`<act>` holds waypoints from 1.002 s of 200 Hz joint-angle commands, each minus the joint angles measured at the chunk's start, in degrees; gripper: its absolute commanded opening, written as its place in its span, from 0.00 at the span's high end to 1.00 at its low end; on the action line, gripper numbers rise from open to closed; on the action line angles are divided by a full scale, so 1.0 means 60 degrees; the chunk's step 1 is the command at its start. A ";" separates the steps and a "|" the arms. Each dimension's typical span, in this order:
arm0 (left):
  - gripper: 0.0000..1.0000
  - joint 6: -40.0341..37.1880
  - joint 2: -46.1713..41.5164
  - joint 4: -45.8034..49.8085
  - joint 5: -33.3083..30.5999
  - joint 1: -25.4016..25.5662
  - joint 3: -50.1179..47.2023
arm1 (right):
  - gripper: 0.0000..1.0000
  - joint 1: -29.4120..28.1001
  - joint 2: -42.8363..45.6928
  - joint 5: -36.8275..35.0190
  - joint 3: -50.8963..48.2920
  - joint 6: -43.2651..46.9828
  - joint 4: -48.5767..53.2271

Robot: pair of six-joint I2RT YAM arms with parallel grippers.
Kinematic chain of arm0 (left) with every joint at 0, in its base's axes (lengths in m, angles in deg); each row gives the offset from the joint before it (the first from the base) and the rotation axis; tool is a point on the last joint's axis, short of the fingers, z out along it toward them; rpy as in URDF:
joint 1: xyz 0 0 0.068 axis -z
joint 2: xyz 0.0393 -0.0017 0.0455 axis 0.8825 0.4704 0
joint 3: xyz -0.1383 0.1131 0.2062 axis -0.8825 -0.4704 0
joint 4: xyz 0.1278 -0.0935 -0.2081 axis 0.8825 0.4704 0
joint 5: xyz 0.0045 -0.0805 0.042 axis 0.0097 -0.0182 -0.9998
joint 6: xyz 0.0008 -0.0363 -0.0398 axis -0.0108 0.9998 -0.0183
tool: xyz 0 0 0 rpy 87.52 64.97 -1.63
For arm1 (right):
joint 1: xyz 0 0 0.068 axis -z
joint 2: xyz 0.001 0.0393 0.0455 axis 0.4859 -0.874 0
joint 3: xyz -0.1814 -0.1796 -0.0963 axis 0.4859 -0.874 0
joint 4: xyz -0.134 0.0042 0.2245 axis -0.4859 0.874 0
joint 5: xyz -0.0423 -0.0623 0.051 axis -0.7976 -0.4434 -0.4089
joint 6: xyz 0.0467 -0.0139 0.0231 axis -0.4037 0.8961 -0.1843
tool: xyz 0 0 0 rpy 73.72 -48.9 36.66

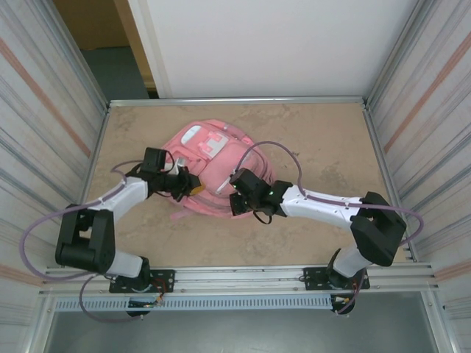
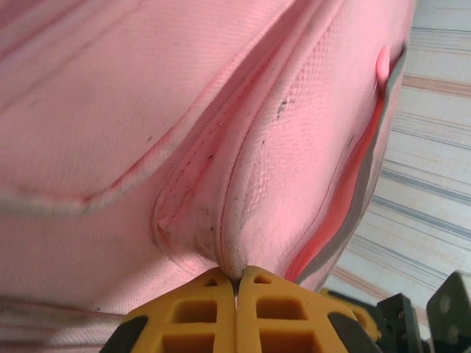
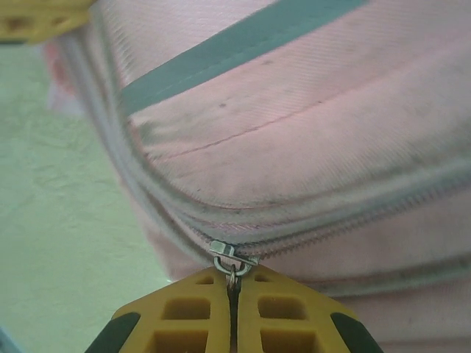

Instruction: Pack the student bag

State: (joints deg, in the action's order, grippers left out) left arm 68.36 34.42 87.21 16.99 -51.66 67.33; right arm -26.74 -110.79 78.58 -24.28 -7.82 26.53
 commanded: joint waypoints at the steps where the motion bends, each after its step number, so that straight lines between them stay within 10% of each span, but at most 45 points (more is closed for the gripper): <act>1: 0.71 -0.0563 0.0114 -0.0332 -0.0766 -0.0581 0.0591 | 1.00 -0.0147 -0.0524 0.1968 0.0688 0.0559 -0.0134; 29: 0.56 -0.0580 -0.1014 0.0305 -0.1165 -0.0732 0.0259 | 1.00 -0.0177 -0.1140 0.2665 0.1157 0.0323 -0.0811; 135: 0.51 0.1094 -0.4323 0.0679 -0.1414 0.0707 -0.2437 | 1.00 -0.0371 -0.1809 0.3300 0.1485 0.0062 -0.1765; 200: 0.74 0.1922 -0.3122 -0.1510 -0.2087 0.1691 -0.3280 | 1.00 -0.0550 -0.1959 0.3360 0.1479 -0.0497 -0.2427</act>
State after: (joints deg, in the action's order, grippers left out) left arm 78.11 13.59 83.49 6.87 -41.89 49.60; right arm -28.82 -122.24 95.62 -17.68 -9.25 16.26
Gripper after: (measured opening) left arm 0.295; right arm 0.057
